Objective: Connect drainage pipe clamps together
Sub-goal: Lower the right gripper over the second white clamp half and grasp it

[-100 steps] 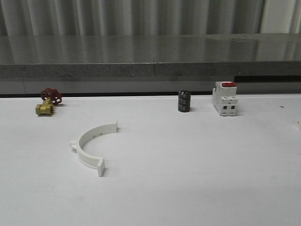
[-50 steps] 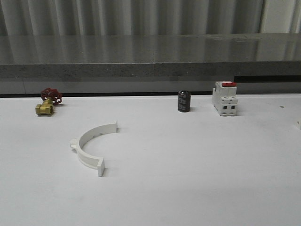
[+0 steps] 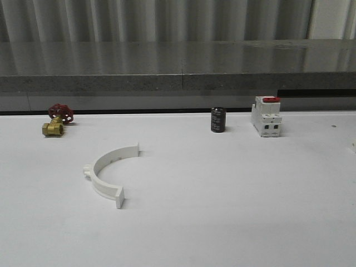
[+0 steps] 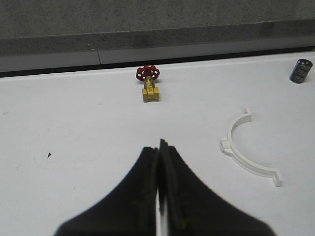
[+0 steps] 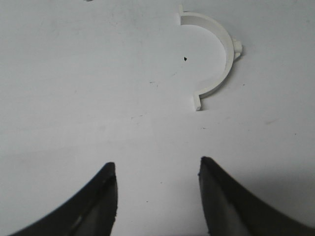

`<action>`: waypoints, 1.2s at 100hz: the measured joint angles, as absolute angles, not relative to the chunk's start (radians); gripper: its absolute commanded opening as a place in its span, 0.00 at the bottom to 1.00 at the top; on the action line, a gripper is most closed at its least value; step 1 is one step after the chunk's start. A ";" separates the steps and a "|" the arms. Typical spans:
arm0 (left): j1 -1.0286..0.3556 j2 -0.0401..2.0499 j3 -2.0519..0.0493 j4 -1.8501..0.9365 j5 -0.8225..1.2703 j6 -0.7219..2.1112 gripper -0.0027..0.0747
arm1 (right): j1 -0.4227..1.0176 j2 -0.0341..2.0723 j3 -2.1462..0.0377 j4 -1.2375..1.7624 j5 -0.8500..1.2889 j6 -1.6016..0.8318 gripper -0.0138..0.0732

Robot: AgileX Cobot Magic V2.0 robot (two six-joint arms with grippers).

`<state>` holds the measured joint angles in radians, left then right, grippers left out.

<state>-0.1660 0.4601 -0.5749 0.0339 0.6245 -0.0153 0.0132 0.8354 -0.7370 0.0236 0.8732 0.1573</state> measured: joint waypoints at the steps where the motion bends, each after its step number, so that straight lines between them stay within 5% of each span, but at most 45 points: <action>1: -0.166 0.460 -0.575 0.034 0.624 -0.015 0.01 | 0.013 0.844 -0.740 0.023 0.873 0.157 0.65; 57: -0.166 0.460 -0.575 0.034 0.624 -0.015 0.01 | -0.077 1.500 -1.066 0.025 0.819 0.034 0.65; 120: -0.166 0.460 -0.575 0.034 0.624 -0.015 0.01 | -0.296 1.851 -1.221 0.176 0.759 -0.292 0.65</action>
<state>-0.1660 0.4601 -0.5749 0.0339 0.6245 -0.0153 -0.2961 1.8509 -1.2209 0.1764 0.7592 -0.2924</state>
